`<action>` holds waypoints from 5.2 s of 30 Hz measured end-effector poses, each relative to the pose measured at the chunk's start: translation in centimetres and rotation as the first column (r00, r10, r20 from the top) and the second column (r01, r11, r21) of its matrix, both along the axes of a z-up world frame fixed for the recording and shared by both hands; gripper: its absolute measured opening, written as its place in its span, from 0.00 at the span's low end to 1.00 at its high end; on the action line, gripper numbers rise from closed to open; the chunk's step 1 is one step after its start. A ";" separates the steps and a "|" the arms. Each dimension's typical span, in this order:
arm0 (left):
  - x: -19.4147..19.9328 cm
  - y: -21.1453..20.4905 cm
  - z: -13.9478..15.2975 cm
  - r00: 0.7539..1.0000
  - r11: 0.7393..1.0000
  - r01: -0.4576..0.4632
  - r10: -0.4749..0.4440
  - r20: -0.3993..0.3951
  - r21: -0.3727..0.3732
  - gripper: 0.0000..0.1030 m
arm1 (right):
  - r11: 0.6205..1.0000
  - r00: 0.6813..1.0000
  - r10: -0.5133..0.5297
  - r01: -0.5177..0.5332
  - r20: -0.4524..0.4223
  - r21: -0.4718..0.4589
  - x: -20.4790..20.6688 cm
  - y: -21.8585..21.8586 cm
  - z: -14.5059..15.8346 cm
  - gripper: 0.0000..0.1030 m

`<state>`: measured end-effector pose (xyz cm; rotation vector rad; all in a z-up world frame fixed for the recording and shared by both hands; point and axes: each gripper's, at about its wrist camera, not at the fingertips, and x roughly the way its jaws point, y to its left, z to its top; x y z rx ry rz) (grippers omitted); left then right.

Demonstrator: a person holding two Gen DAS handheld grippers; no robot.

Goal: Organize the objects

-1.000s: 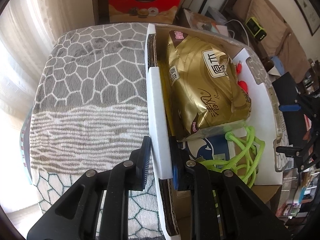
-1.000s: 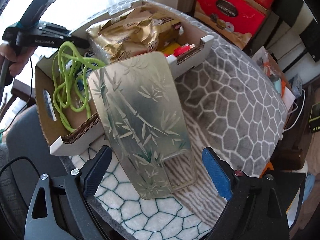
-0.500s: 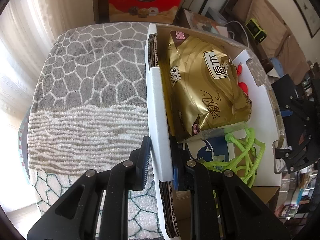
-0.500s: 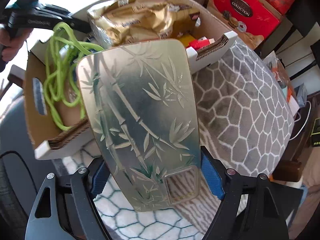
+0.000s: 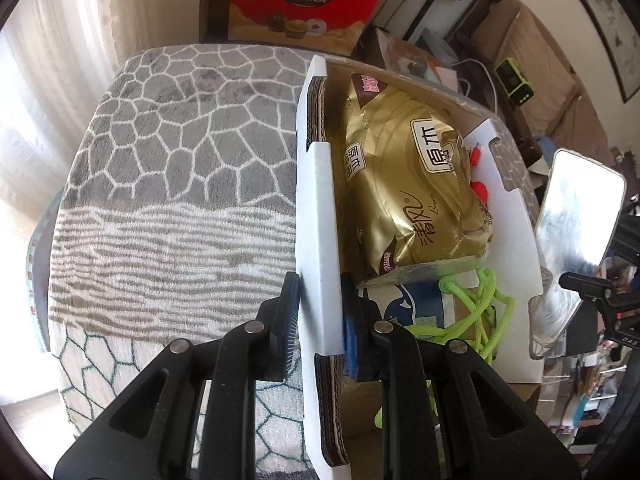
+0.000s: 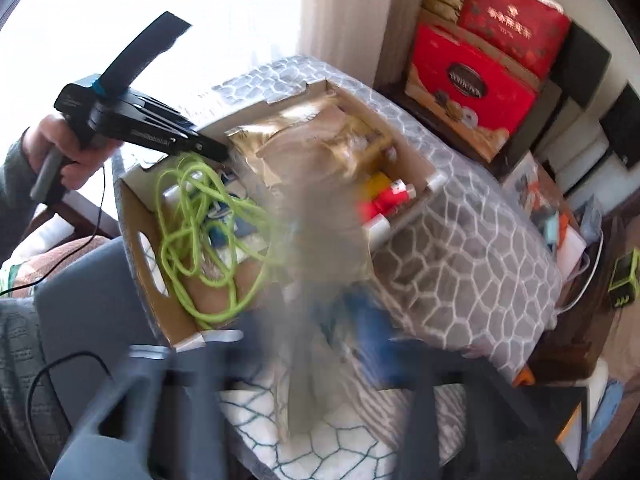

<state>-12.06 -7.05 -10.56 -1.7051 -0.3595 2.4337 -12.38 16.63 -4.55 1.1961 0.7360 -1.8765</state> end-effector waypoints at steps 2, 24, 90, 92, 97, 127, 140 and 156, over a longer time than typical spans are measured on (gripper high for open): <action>0.0 -0.1 0.3 1.000 1.000 0.005 -0.005 -0.005 0.005 0.17 | 0.999 1.000 -0.011 0.010 0.020 0.042 0.2 -0.2 -0.6 0.24; 0.6 -0.6 2.2 0.999 1.000 -0.016 0.016 -0.040 0.011 0.17 | 0.990 0.977 -0.081 0.057 -0.196 -0.128 2.1 -1.8 5.9 0.07; 4.0 -0.5 4.7 0.994 0.996 0.013 -0.022 -0.104 -0.083 0.54 | 0.844 0.877 -0.480 0.456 -0.021 -0.282 3.1 -0.9 0.3 0.61; 3.5 -0.5 4.4 0.995 0.997 -0.002 -0.006 -0.098 -0.079 0.54 | 0.822 0.854 -0.521 0.503 0.007 -0.268 2.3 -0.3 -0.3 0.61; 1.3 -0.5 3.1 0.997 1.000 -0.028 0.027 -0.068 -0.004 0.54 | 0.772 0.809 -0.583 0.582 0.081 -0.255 0.7 0.6 -1.8 0.61; -2.8 4.9 2.1 0.999 1.000 0.021 -0.020 -0.041 0.019 0.29 | 0.686 0.721 -0.679 0.690 0.139 -0.229 -2.6 3.8 -2.9 0.14; 1.2 3.7 5.9 0.977 0.999 -0.036 0.041 -0.210 0.024 0.77 | 0.678 0.707 -0.707 0.671 -0.017 -0.300 1.1 3.5 0.2 0.64; 8.4 6.4 8.2 0.929 0.983 -0.082 0.016 -0.369 -0.165 0.99 | 0.663 0.680 -0.728 0.668 -0.086 -0.338 7.2 2.8 1.2 0.86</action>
